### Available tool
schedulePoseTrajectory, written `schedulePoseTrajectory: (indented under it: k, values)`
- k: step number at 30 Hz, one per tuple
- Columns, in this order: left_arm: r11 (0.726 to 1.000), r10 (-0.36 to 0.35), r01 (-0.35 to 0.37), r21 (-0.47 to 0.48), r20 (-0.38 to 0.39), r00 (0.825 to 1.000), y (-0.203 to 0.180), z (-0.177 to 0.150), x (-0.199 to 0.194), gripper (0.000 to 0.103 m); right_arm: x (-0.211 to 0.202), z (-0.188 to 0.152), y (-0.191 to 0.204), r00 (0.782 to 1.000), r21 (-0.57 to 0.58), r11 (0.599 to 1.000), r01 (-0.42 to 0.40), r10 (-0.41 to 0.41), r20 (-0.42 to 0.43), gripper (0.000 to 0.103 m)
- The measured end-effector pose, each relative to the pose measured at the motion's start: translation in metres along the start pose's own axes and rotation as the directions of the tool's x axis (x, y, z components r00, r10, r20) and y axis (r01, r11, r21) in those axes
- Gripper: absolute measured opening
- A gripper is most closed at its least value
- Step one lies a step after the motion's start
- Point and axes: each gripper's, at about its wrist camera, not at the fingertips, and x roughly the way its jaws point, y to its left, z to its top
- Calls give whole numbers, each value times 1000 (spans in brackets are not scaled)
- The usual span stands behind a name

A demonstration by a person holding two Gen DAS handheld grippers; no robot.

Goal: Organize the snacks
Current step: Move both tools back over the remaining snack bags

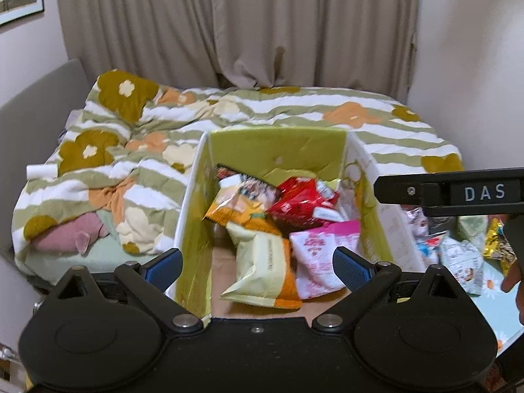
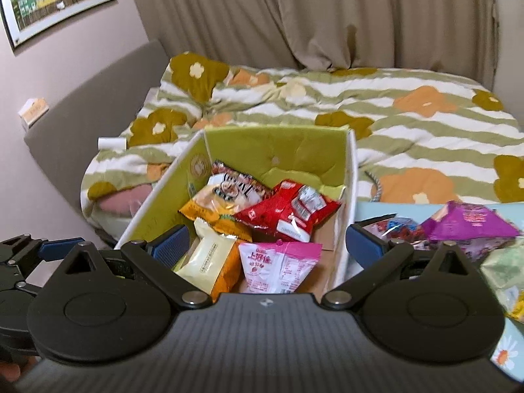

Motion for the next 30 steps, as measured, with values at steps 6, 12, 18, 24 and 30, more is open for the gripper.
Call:
schedulePoseTrajectory:
  k: [6, 12, 18, 24, 30]
  values:
    - [997, -78, 78, 24, 25, 997, -14, 8, -15, 100, -44, 1, -15, 996, 46, 995, 83, -84, 34, 103]
    - [993, -110, 108, 45, 47, 993, -40, 6, -29, 101, -86, -6, -44, 986, 77, 987, 141, -147, 75, 103]
    - [995, -92, 90, 34, 55, 994, -75, 1, -41, 101, -116, -21, -84, 979, 78, 983, 169, -176, 98, 103]
    - [999, -49, 49, -13, 27, 998, -117, -7, -48, 101, -130, -36, -134, 988, 87, 987, 135, -141, 61, 103]
    - [999, 0, 0, -50, -5, 1000, -158, -24, -45, 101, -133, -49, -177, 994, 79, 992, 99, -101, 29, 103]
